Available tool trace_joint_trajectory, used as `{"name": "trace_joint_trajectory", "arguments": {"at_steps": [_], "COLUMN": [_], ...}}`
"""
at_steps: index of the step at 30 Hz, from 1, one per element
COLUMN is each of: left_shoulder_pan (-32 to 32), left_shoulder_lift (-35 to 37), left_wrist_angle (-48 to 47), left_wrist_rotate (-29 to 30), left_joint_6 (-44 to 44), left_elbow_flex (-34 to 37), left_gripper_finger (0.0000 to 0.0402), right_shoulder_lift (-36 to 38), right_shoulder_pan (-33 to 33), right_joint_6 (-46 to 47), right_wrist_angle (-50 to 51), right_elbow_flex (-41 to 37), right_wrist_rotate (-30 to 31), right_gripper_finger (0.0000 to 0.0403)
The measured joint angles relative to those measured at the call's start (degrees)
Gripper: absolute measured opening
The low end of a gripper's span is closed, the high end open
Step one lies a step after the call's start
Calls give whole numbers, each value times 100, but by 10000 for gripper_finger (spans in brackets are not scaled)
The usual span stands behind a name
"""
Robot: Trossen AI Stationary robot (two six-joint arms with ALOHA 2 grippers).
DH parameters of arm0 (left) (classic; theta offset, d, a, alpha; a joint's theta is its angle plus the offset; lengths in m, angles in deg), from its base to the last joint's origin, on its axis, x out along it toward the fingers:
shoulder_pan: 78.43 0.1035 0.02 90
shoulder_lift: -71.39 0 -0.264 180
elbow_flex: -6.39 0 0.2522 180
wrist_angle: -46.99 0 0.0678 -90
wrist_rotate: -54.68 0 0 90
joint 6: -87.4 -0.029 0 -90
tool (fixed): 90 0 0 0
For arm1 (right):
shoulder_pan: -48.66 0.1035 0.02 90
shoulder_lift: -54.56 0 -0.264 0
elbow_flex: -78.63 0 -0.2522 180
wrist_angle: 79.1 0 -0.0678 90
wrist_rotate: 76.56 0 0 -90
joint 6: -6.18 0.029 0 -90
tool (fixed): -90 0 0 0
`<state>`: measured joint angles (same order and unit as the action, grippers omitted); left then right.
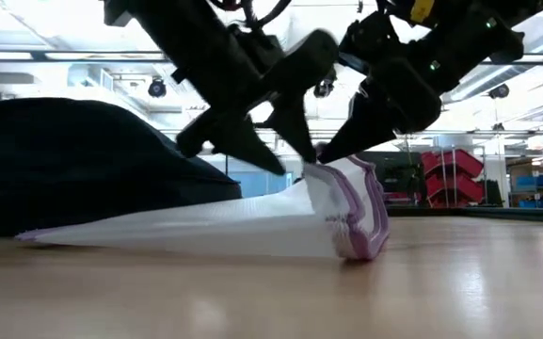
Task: Unpack backpack
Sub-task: Remove the items from the transparent zip bag
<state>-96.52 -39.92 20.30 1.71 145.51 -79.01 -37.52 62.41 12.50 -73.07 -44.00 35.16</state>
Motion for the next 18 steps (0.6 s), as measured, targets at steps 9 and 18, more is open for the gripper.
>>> {"name": "trace_joint_trajectory", "arguments": {"at_steps": [9, 18], "left_shoulder_pan": [-11, -454], "left_shoulder_lift": [0, 20], "left_wrist_angle": [554, 269], "left_wrist_rotate": [-442, -876], "left_joint_6": [-333, 643], "left_elbow_flex": [3, 9], "left_gripper_finger": [161, 157], "right_shoulder_lift": [-561, -653], "right_shoulder_pan": [22, 9], "right_joint_6": [1, -510], "right_wrist_angle": [-577, -669], "right_elbow_flex": [64, 454], "right_wrist_rotate": [-715, -822], "right_gripper_finger": [0, 0]}}
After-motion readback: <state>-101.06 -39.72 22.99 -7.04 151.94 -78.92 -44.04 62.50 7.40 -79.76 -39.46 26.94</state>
